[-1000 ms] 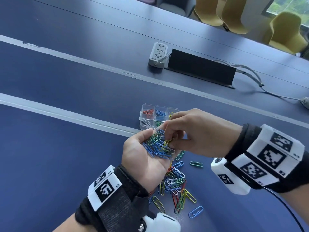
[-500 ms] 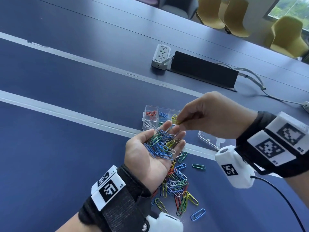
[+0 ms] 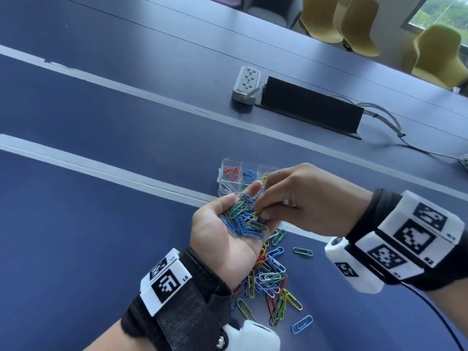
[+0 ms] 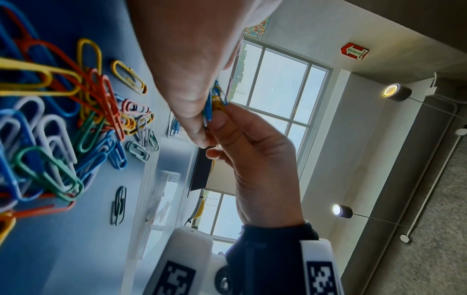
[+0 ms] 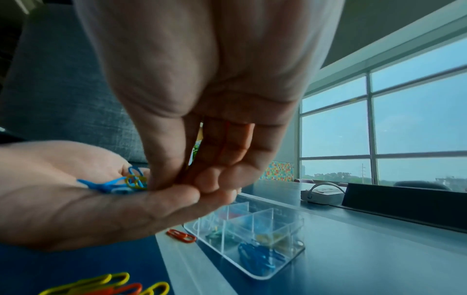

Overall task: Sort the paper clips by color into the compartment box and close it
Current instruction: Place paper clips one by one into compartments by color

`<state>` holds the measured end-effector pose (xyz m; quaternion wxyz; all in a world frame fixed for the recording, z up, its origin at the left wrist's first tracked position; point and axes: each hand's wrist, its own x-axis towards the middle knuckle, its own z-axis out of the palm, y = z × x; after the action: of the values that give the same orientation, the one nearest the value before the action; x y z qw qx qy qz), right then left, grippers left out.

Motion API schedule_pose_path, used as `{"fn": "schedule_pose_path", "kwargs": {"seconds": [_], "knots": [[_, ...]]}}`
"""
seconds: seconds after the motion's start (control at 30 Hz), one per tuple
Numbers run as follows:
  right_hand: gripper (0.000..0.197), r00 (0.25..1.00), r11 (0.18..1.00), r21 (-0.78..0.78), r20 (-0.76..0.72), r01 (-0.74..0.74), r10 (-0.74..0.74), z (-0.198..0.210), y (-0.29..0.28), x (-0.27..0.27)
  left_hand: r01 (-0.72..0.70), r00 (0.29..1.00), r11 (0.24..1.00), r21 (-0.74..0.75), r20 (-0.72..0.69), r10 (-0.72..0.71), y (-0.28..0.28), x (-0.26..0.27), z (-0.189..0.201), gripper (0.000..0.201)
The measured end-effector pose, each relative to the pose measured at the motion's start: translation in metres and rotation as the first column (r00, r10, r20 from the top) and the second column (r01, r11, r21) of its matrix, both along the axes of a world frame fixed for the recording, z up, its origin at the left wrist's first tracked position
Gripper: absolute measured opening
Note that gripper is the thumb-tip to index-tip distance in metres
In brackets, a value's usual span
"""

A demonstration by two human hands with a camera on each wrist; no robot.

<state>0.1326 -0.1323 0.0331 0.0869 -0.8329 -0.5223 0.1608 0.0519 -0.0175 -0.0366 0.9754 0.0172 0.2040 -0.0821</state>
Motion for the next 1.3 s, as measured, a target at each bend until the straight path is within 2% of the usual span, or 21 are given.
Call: {"fn": "schedule_pose_path", "kwargs": {"seconds": [0.2,0.3,0.4,0.53,0.7,1.07,1.2,1.3], "knots": [[0.018,0.995,0.99,0.104,-0.026,0.098,-0.096,0.008,0.0,0.006,0.017,1.0,0.999,0.034,-0.022,-0.016,0.0,0.0,0.0,0.044],[0.014,0.986,0.984,0.066,-0.039,0.167,-0.164,0.011,-0.001,0.013,0.028,1.0,0.999,0.047,-0.017,-0.027,0.0,0.001,-0.001,0.043],[0.011,0.973,0.974,0.069,0.065,0.217,-0.221,0.015,-0.003,0.019,0.037,0.999,0.998,0.051,0.01,-0.037,0.0,0.001,0.0,0.039],[0.016,0.906,0.93,0.017,0.222,0.367,-0.361,0.01,-0.003,0.035,0.042,0.999,0.997,0.065,0.017,-0.043,0.001,0.001,-0.001,0.039],[0.019,0.853,0.87,-0.068,0.248,0.488,-0.459,-0.006,0.003,0.044,0.032,0.999,0.997,0.064,0.023,-0.034,0.002,0.003,-0.001,0.039],[0.02,0.886,0.898,-0.047,0.194,0.437,-0.421,-0.004,0.009,0.037,0.022,1.0,0.998,0.057,0.015,-0.023,0.003,0.003,0.0,0.041],[0.016,0.899,0.915,0.103,0.168,0.391,-0.404,0.001,0.01,0.025,0.022,0.999,0.999,0.037,0.024,-0.023,0.003,0.002,0.0,0.039],[0.01,0.948,0.944,0.164,0.088,0.288,-0.304,0.007,0.012,0.01,0.022,1.0,0.999,0.04,0.019,-0.023,0.002,0.001,-0.001,0.042]]}}
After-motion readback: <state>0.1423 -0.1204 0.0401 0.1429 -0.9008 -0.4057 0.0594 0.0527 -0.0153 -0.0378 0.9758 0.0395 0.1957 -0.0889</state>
